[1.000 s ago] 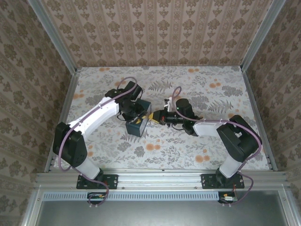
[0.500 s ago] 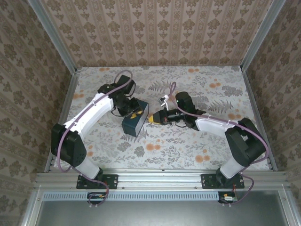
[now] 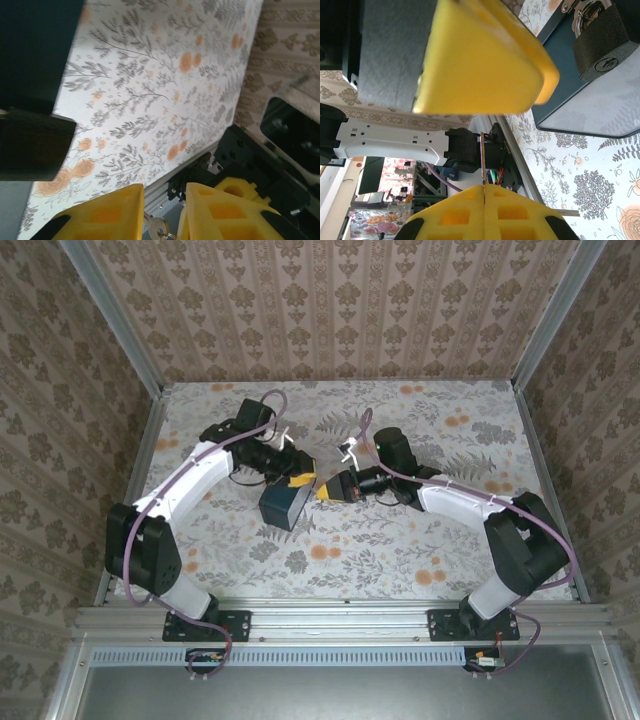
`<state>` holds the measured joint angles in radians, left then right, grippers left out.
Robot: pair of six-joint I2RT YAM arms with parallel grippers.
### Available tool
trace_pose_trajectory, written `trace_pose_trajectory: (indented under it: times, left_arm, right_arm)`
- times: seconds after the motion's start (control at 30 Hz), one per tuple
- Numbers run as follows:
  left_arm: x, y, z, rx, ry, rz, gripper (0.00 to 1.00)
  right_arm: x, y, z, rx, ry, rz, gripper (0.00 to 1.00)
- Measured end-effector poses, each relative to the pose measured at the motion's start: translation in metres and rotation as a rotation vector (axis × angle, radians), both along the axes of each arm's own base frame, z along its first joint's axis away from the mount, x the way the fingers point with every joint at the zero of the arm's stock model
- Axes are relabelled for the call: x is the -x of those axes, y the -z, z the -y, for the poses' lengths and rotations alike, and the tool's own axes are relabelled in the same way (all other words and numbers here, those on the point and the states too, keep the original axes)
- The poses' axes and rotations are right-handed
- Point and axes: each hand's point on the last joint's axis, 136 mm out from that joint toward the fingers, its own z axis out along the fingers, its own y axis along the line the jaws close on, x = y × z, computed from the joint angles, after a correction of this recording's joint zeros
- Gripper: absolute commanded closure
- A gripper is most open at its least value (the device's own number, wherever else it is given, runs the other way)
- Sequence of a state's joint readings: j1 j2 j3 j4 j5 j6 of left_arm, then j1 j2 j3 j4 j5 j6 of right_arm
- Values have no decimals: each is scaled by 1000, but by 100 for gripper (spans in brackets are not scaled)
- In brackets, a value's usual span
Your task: Unlock a padlock with a key
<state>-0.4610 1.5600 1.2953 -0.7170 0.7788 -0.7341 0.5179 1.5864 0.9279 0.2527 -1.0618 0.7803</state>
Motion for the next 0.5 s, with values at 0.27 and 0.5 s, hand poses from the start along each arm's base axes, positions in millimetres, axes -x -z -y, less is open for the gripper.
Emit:
trace_pose_trajectory:
  times: [0.27, 0.5]
  left_arm:
    - [-2, -12, -8, 96, 2, 34, 73]
    - [3, -13, -5, 126, 33, 43, 73]
  right_arm:
    - [-8, 6, 3, -6, 8, -41, 100]
    - [-11, 8, 1, -17, 9, -59, 100]
